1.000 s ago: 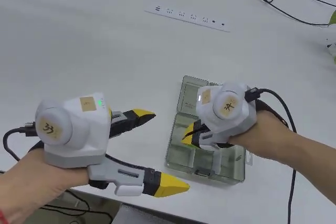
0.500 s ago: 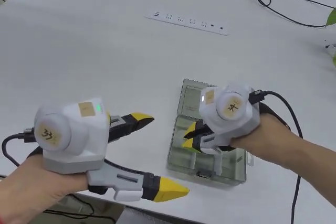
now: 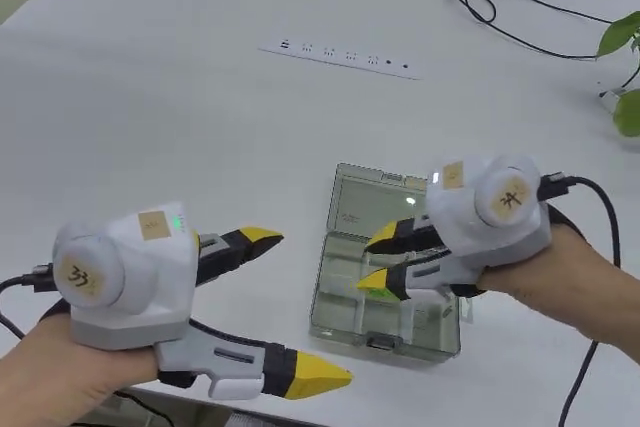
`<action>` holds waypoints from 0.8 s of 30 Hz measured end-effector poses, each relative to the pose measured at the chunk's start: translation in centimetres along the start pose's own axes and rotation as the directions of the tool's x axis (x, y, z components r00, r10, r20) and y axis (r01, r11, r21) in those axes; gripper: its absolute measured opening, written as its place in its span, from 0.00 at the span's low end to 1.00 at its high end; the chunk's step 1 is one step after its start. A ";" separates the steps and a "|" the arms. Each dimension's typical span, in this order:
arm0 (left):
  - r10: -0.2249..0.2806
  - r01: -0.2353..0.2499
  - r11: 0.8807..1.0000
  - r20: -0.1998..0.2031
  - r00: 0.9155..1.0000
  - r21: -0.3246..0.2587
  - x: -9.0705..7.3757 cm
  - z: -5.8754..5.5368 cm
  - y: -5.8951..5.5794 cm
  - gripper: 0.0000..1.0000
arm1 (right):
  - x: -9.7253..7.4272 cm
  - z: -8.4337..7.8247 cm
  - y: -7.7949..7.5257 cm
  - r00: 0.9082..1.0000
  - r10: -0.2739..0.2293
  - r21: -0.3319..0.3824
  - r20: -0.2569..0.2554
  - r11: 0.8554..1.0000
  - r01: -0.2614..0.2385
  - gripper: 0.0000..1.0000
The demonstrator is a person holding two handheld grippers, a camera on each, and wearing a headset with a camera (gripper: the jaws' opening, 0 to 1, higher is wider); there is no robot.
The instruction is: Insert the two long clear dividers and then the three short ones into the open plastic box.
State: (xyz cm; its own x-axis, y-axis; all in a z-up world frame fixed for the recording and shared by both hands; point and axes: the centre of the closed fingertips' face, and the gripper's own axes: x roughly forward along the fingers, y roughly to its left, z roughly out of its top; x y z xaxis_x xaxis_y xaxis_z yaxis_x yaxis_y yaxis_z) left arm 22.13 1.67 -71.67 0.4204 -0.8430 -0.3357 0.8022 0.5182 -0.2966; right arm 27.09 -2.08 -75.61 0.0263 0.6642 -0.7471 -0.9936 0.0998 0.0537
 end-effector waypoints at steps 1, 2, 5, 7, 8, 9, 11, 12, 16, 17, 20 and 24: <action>-0.001 0.001 1.000 0.000 1.000 0.001 0.0 0.0 0.0 0.99 | -0.5 -0.1 -0.1 1.000 -0.008 0.000 0.004 1.000 0.008 0.29; -0.001 0.001 1.000 0.000 1.000 0.001 0.0 0.1 -0.1 0.99 | -0.8 -0.2 -0.1 1.000 -0.015 0.003 0.008 1.000 0.015 0.30; -0.002 0.002 1.000 -0.002 1.000 0.004 0.0 0.1 -0.1 0.99 | -2.0 -0.8 -0.5 0.999 -0.034 0.025 0.021 0.999 0.034 0.34; -0.003 0.003 1.000 -0.001 1.000 0.005 0.0 0.1 -0.1 0.99 | -2.6 -1.2 -0.6 0.999 -0.043 0.034 0.024 0.999 0.042 0.38; -0.004 0.004 1.000 0.000 1.000 0.005 0.0 0.2 -0.1 0.99 | -3.0 -1.6 -0.7 0.999 -0.048 0.040 0.021 0.998 0.047 0.39; -0.005 0.005 1.000 0.001 1.000 0.006 0.0 0.2 -0.1 0.99 | -3.3 -1.9 -0.7 0.998 -0.051 0.041 0.021 0.998 0.050 0.40; -0.006 0.006 1.000 0.002 1.000 0.009 0.0 0.3 -0.2 1.00 | -3.9 -2.5 -0.8 0.998 -0.060 0.045 0.018 0.997 0.060 0.43; -0.006 0.006 1.000 -0.002 1.000 0.010 0.0 0.2 -0.1 1.00 | -4.3 -2.9 -0.9 0.998 -0.063 0.048 0.014 0.997 0.062 0.44; -0.008 0.008 1.000 -0.007 1.000 0.014 0.0 0.2 -0.2 1.00 | -5.4 -4.4 -1.2 0.997 -0.078 0.055 0.000 0.995 0.078 0.51; -0.008 0.008 1.000 -0.007 1.000 0.015 0.0 0.2 -0.2 1.00 | -5.8 -4.9 -1.3 0.996 -0.085 0.055 -0.006 0.995 0.086 0.52; -0.008 0.008 1.000 -0.006 1.000 0.016 0.0 0.3 -0.2 1.00 | -6.6 -6.2 -1.6 0.995 -0.095 0.068 -0.025 0.993 0.096 0.54; -0.013 0.013 1.000 -0.008 1.000 0.018 0.0 0.3 -0.2 1.00 | -7.5 -8.7 -2.0 0.992 -0.104 0.075 -0.070 0.991 0.109 0.57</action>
State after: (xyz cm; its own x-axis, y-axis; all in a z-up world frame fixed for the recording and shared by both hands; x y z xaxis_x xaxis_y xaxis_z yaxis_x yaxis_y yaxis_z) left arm 22.07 1.46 -71.36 0.4065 -0.8483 -0.3393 0.8149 0.5045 -0.2852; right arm 27.89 -13.70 -75.86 0.1213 0.5969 -0.7931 -0.9738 0.2263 0.0214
